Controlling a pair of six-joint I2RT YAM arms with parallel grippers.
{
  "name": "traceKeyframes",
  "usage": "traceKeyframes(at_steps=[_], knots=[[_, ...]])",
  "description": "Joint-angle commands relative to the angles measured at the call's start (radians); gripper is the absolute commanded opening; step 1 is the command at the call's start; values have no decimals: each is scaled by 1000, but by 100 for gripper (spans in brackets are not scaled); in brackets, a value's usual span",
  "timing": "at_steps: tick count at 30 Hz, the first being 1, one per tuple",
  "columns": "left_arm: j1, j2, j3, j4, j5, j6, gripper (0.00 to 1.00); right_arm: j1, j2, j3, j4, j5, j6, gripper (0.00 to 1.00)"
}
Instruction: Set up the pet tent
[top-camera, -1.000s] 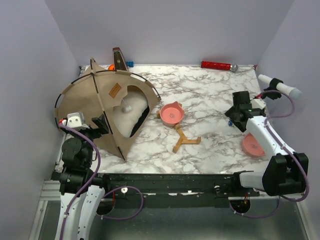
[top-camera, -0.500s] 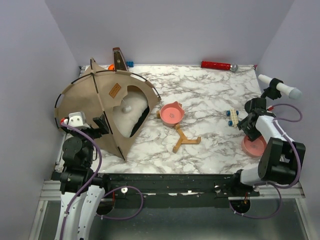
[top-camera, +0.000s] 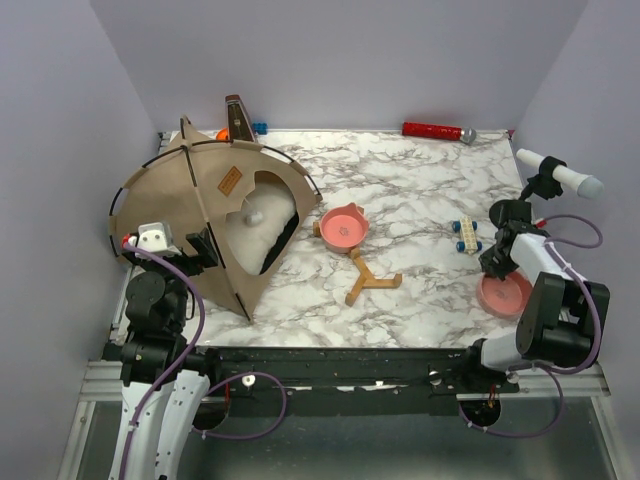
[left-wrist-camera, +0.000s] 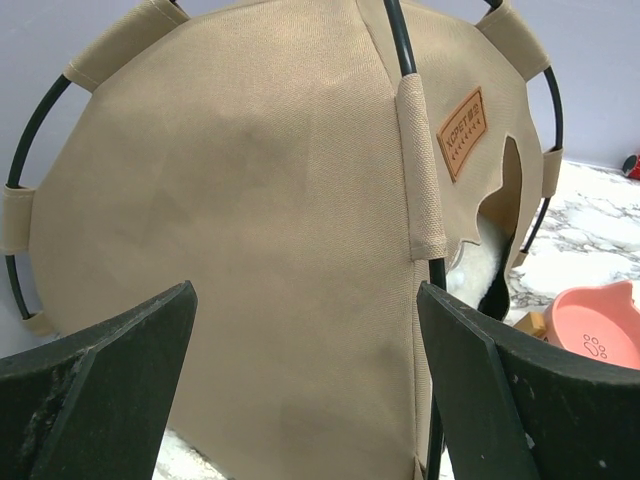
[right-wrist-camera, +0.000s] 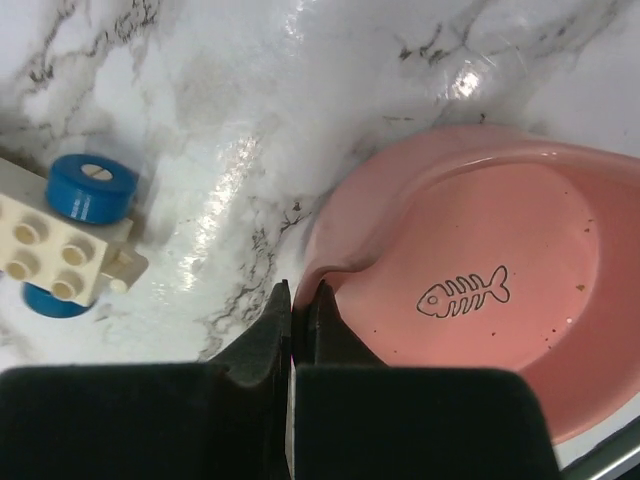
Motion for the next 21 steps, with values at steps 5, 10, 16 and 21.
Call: traceKeyframes(at_steps=[5,10,16,21], knots=[[-2,3,-10,28,-27,15,99,45,-171,8,9,-184,557,0],[-3,-1,-10,30,-20,15,99,165,-154,68,38,-182,729,0],[-4,-14,-13,23,-21,13,99,336,-27,86,130,-163,881,0],[-3,-16,-13,21,-15,11,99,406,71,53,222,-122,960,1]])
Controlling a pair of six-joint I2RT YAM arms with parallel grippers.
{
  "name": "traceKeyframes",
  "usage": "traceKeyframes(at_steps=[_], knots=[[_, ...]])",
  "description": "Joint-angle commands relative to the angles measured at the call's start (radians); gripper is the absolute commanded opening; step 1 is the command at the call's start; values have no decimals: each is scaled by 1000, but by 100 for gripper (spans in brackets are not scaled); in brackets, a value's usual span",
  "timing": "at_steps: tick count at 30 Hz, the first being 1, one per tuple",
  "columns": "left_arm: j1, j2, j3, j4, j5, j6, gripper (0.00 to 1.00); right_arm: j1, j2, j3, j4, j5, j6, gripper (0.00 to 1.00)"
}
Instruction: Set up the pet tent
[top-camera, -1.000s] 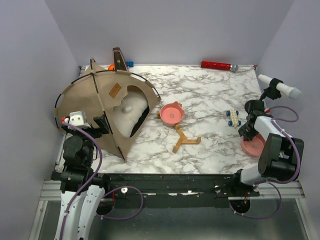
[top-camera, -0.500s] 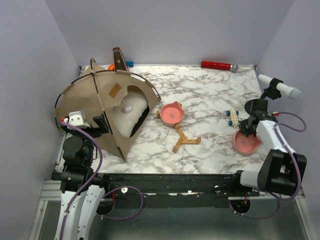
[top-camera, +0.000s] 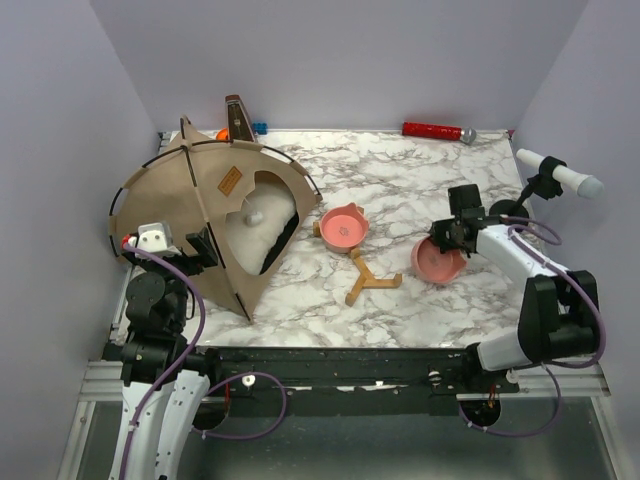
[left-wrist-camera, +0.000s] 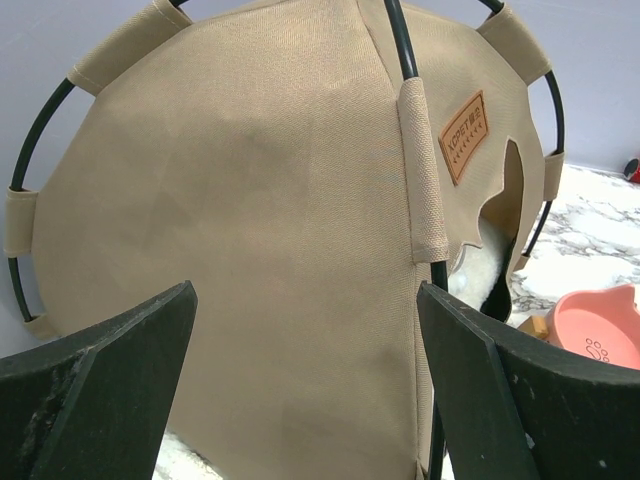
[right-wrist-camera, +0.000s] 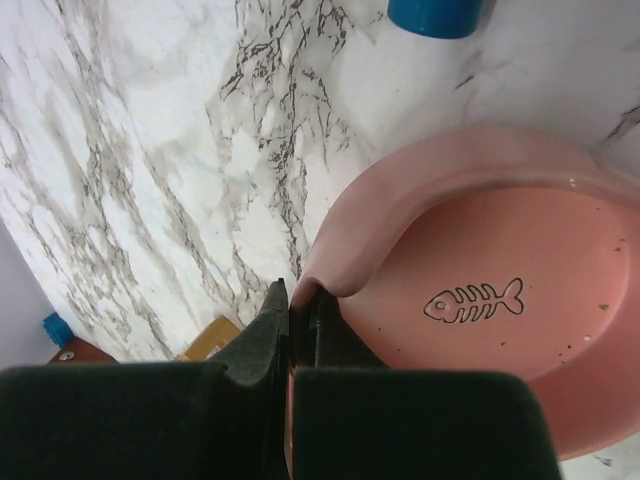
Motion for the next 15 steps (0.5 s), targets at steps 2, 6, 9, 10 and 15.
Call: traceKeyframes(at_steps=[2,6,9,10,15], knots=[[-3,-12,-9,7,-6,7,99,50,106,-44,155,9,166,3],[-3,-13,-8,6,-4,4,99,64,141,-74,237,31,112,17],[-3,-11,-9,4,-5,4,99,64,166,-75,260,13,51,35],[-2,-10,-8,4,-6,5,99,63,172,-75,272,6,20,42],[-3,-10,-9,2,-14,8,99,63,167,-58,281,-14,-143,72]])
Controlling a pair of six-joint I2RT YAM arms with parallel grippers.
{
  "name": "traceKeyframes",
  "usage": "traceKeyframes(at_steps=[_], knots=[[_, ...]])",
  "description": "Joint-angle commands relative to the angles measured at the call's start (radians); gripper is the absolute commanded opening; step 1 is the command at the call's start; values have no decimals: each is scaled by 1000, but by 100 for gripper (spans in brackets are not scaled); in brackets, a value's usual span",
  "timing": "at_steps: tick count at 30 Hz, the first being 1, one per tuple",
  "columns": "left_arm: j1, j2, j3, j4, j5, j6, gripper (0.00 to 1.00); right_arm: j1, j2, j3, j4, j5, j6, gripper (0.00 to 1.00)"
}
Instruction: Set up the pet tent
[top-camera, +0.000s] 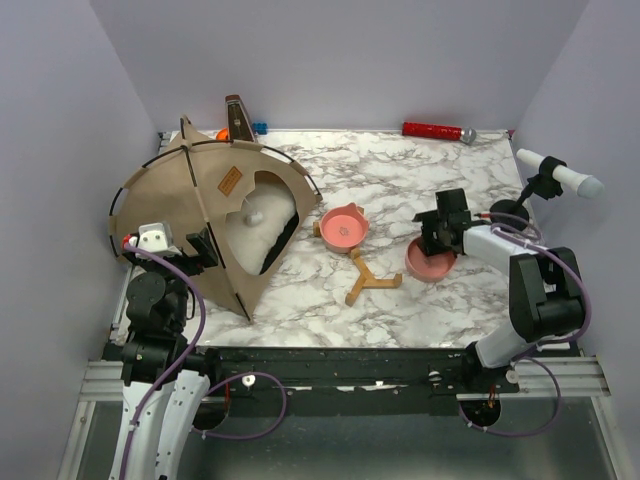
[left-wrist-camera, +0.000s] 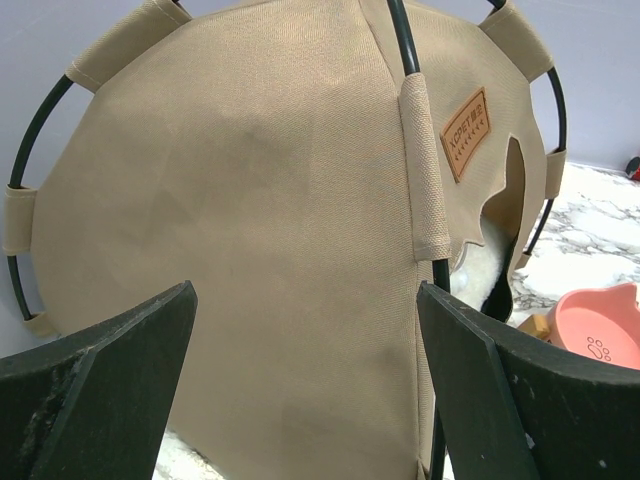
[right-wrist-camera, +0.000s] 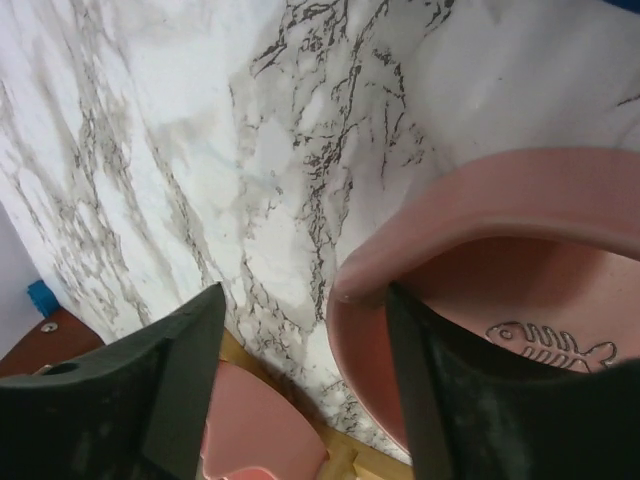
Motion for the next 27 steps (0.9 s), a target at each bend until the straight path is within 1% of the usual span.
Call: traceKeyframes(at_steps=[1,5,7,9,12,15,17,20,23,26,27], knots=[[-3,-8,-5,2,-15,10,99,8,7,-2,1,-13,-174,77],[-4,-10,-5,2,-14,13,99,7,-55,26,-56,-8,-376,79],[-3,-11,-7,6,-13,13,99,8,-103,39,-79,-4,-514,81],[-2,-9,-7,6,-9,13,99,8,-146,43,-91,-41,-670,86],[-4,-5,-7,10,1,13,99,9,-177,56,-168,-119,-840,89],[-3,1,-8,13,6,12,99,28,-178,62,-253,-173,-934,88],[-3,1,-7,10,5,12,99,66,-179,58,-298,-147,-973,87],[-2,2,-7,12,5,12,99,121,-178,47,-320,-82,-1029,83],[-4,4,-7,11,4,12,99,135,-169,43,-323,-79,-1076,80],[-3,6,-9,11,0,13,99,144,-153,52,-362,-59,-1113,75],[-3,5,-8,9,-3,13,99,148,-145,53,-378,-34,-1115,71]])
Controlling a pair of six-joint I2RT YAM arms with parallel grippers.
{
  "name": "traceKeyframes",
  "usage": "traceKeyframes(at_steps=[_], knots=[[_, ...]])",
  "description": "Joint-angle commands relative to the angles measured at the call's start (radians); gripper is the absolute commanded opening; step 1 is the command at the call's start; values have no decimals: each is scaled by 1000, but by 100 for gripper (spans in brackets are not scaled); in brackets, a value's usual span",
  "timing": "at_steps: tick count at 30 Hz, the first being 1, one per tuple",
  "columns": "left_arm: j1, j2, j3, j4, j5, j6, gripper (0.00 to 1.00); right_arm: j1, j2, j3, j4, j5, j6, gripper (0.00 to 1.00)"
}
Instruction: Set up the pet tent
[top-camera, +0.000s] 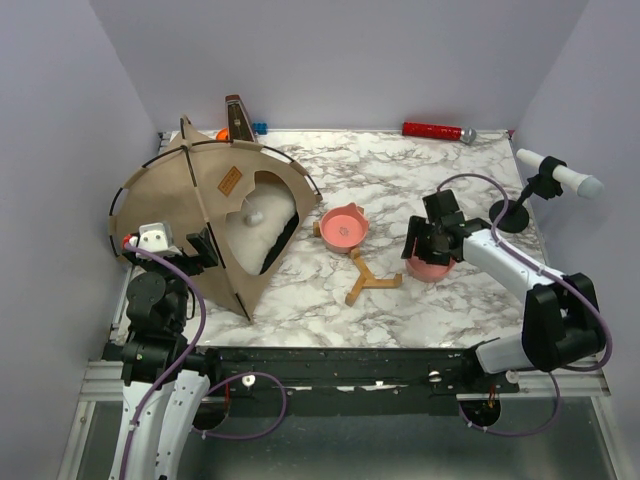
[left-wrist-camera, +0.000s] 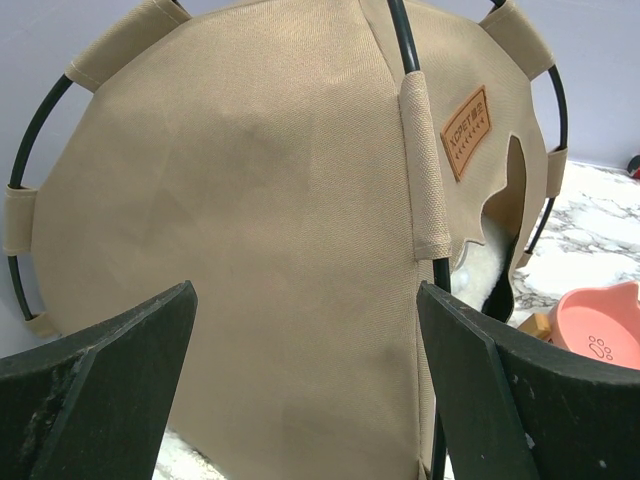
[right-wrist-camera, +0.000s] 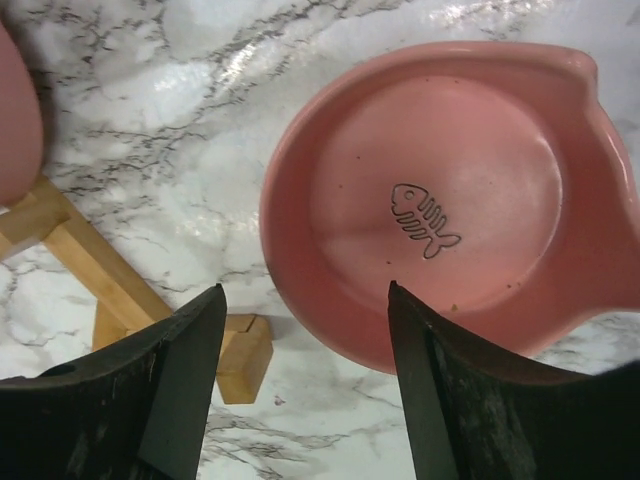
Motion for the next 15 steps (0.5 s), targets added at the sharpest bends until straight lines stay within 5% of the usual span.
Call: traceKeyframes(at_steps=[1,12,15], knots=[[-3,4,-9,8,-6,10,99,12,32,2,-100,78,-76,68],[-4,3,-8,5,-20,12,99,29,156,31,-49,21,-118,48],[-3,4,-8,5,-21,13,99,35,178,33,-37,14,-123,34]])
